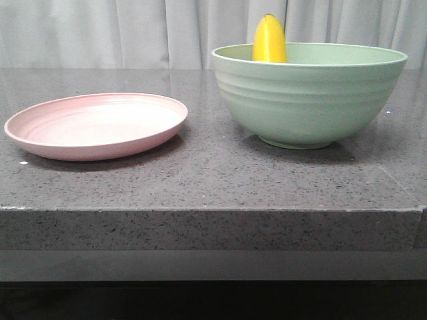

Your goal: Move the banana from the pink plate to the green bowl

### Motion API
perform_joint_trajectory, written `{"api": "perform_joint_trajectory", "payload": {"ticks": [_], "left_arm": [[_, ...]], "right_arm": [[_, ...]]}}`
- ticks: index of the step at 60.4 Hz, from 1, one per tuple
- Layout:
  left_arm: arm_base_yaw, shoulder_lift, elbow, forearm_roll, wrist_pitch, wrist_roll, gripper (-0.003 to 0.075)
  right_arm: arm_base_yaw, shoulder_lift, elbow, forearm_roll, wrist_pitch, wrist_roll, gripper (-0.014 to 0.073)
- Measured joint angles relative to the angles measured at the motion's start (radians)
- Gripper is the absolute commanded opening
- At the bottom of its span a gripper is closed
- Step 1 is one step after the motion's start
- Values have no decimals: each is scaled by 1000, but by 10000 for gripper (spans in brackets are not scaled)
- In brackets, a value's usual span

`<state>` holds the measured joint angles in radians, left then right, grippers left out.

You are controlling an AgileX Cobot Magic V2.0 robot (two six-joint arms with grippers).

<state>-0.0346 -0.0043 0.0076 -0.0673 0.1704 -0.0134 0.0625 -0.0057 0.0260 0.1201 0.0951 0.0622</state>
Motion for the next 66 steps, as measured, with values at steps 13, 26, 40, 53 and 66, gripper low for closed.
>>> {"api": "perform_joint_trajectory", "payload": {"ticks": [13,26,40,53,66], "left_arm": [[0,0,0,0,-2,0,-20],[0,0,0,0,-2,0,-20],[0,0,0,0,-2,0,-20],[0,0,0,-2,-2,0,-20],[0,0,0,-2,-2,0,-20]], "right_arm": [[-4,-5,0,0,24,2,-78],[-4,-5,0,-1,30,2,-78],[-4,-5,0,-3,30,2,-78],[-4,-5,0,-3,30,2,-78],[-4,-5,0,-3,30,2,-78]]}}
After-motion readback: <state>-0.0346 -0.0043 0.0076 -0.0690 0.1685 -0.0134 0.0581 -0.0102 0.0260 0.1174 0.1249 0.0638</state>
